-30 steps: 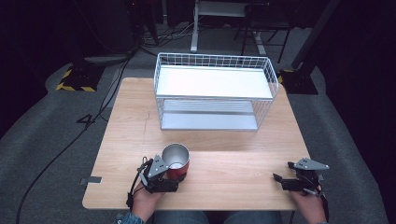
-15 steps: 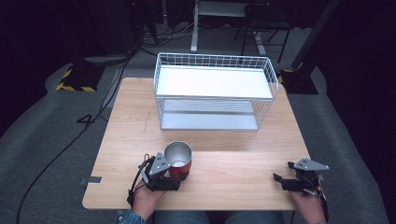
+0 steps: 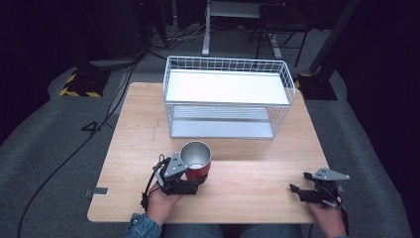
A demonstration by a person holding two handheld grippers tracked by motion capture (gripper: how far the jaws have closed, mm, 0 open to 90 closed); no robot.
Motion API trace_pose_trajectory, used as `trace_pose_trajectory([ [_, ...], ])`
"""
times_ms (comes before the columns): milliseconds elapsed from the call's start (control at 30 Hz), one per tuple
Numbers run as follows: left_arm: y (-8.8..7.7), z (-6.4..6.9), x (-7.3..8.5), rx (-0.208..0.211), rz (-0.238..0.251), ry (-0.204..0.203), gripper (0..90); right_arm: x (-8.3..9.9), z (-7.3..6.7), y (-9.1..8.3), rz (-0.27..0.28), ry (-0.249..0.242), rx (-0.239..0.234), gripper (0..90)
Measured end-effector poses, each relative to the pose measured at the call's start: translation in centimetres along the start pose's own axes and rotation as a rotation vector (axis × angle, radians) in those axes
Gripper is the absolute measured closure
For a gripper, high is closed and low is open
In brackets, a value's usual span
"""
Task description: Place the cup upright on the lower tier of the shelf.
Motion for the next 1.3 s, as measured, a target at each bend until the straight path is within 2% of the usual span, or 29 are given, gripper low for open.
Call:
trace_pose_trajectory([
  [233, 0.4, 0.0, -2.7, 0.016, 0.022, -0.009, 16.8, 0.0, 0.0, 0.0, 0.000, 0.000, 0.000, 20.9],
  [267, 0.4, 0.0, -2.7, 0.016, 0.022, -0.009, 16.8, 0.0, 0.0, 0.0, 0.000, 0.000, 0.000, 20.9],
  [333, 0.8, -0.2, -3.8, 0.011, 0.026, 0.003, 16.8, 0.0, 0.0, 0.0, 0.000, 0.000, 0.000, 20.8],
  [500, 1.6, -0.4, -4.9, 0.011, 0.032, -0.003, 16.8, 0.0, 0.0, 0.0, 0.000, 0.000, 0.000, 20.8],
  [567, 2.1, -0.4, -5.3, 0.014, 0.034, -0.016, 16.8, 0.0, 0.0, 0.0, 0.000, 0.000, 0.000, 20.8],
  [700, 2.8, -0.7, -5.8, 0.002, 0.035, -0.017, 16.8, 0.0, 0.0, 0.0, 0.000, 0.000, 0.000, 20.9],
  [733, 3.3, -0.8, -6.1, 0.003, 0.035, -0.035, 16.7, 0.0, 0.0, 0.0, 0.000, -0.001, 0.000, 20.8],
  [867, 4.2, -1.1, -6.4, -0.003, 0.036, -0.051, 16.8, 0.0, 0.0, 0.0, 0.000, 0.000, 0.000, 20.8],
  [1300, 7.8, -2.3, -7.6, -0.066, 0.021, -0.078, 16.7, 0.0, 0.0, 0.0, 0.001, 0.001, -0.003, 21.2],
])
Point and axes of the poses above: each handheld gripper's, and its own axes: y roughly forward along the jaws, x roughly out of its underside, z roughly to its right, the point moved 9 cm from there along y, roughly forward along the jaws, and after that the axes turned 6 degrees about -z, right-handed, at the moved point
